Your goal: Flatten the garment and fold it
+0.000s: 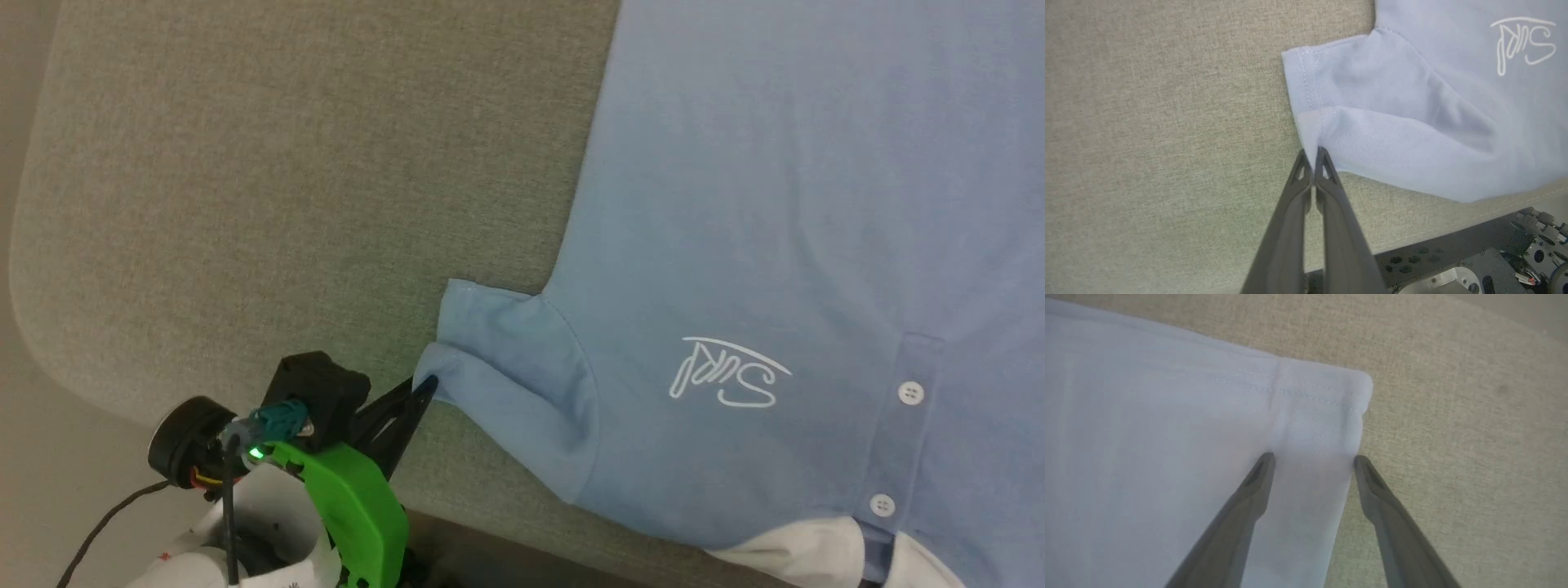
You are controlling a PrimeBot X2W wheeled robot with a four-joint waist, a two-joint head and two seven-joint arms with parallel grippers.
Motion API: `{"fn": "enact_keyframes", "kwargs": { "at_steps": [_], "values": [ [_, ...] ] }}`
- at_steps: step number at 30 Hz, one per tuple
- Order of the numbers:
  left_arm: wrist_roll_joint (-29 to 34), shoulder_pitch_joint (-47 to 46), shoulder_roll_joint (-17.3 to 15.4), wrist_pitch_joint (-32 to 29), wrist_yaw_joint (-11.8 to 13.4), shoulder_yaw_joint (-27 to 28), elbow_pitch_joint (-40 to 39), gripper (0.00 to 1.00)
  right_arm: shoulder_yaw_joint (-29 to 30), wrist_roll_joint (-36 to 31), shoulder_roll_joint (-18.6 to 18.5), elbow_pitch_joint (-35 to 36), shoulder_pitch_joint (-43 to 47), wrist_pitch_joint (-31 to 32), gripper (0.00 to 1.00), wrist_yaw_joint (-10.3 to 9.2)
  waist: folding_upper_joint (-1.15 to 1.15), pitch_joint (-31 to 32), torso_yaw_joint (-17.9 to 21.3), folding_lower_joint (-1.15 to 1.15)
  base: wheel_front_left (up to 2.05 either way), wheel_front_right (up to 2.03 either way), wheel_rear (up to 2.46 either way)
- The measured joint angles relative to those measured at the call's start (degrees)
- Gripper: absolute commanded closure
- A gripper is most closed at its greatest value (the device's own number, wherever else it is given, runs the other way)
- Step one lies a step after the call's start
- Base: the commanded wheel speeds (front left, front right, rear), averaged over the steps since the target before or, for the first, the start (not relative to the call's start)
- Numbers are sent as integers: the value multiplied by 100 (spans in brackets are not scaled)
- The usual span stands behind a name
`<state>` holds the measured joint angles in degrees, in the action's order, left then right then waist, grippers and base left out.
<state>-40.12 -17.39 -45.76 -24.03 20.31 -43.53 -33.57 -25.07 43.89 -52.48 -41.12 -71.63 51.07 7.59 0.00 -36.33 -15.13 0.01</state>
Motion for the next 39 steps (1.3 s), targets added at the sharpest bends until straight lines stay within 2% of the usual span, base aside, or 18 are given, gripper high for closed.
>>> {"fn": "enact_keyframes", "kwargs": {
  "at_steps": [6, 7, 8, 9, 15, 23, 33, 39],
  "values": [
    [32, -2, 74, 26, 45, -22, 27, 100, 9, -145, -27, -82, -137, -49, 0, -3, 0, -235, -230, -1, 0, 0, 0],
    [32, -2, 81, 27, 45, -24, 43, 100, 8, -142, -36, -73, -143, -49, 15, -2, 0, -262, -255, -1, 0, 0, 0],
    [32, -2, 81, 36, 45, -29, 56, 100, -1, -138, -51, -63, -142, -35, 98, -2, 0, -280, -274, -1, 0, 0, 0],
    [32, -2, 82, 43, 45, -29, 70, 100, -9, -138, -64, -46, -142, -16, 100, -2, 0, -289, -283, -1, 0, 0, 0],
    [31, -8, 96, 41, 52, -22, 171, 100, -175, -148, -25, 18, -87, -124, 100, -2, 0, -207, -245, -1, 0, 0, 0],
    [-30, -33, 137, -49, 70, -32, 393, 100, -428, 60, 119, 1, 525, -453, 100, -2, 0, 203, -53, -1, 0, 0, 0],
    [-231, -24, 257, -111, 97, -29, 911, 100, -1002, 745, 58, 407, 1953, -920, 100, -1, 0, 1068, 370, -1, 0, 0, 0],
    [-439, 79, 299, -103, 126, -23, 1127, 100, -1271, 1151, -107, 719, 2931, -1190, 100, -1, 0, 1621, 728, -2, 0, 0, 0]
  ]
}}
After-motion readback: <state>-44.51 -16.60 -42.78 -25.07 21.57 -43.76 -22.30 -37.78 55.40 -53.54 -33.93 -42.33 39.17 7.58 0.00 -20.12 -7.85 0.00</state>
